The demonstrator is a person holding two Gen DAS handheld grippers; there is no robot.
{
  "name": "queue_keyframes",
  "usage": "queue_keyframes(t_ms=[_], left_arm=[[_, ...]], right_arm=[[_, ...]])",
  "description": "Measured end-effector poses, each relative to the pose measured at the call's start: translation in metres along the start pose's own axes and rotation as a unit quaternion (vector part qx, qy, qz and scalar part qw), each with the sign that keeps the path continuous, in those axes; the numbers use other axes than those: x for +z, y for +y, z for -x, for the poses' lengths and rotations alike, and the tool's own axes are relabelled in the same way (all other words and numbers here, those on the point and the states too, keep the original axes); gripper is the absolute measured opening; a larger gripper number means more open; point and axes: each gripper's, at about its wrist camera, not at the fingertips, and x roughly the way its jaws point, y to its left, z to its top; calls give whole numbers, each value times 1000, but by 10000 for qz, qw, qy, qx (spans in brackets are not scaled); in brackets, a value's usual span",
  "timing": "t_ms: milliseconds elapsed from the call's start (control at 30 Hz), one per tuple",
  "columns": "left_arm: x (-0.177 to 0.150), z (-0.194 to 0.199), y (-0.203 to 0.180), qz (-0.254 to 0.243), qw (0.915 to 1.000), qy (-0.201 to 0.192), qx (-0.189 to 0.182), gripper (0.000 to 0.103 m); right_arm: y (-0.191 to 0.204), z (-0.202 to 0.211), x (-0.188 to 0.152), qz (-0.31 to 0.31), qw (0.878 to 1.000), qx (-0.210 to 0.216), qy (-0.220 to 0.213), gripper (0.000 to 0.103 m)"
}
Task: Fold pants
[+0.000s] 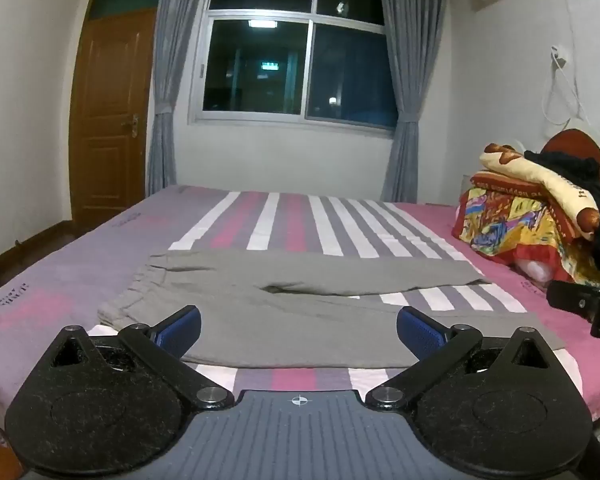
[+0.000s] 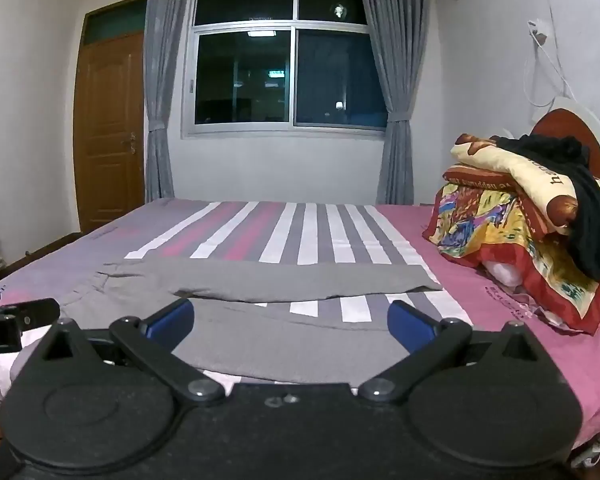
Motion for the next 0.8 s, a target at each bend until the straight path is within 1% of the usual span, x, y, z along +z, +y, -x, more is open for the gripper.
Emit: queue_keyframes(t_ms=[167, 367, 400, 800], left_arm=[[0, 0, 3, 32, 10000, -13, -1, 103], [-1, 6, 7, 30, 10000, -53, -33, 103], [1, 2, 4, 42, 10000, -6, -28, 103], [3, 1, 1, 29, 10000, -10, -15, 103]], right_arm=[[0, 2, 1, -3, 10000, 34, -56, 103], [2, 1, -6, 16, 10000, 7, -77, 103], [1, 1, -5, 7, 10000, 8, -72, 103], [2, 7, 1, -13, 9999, 19, -167, 103]])
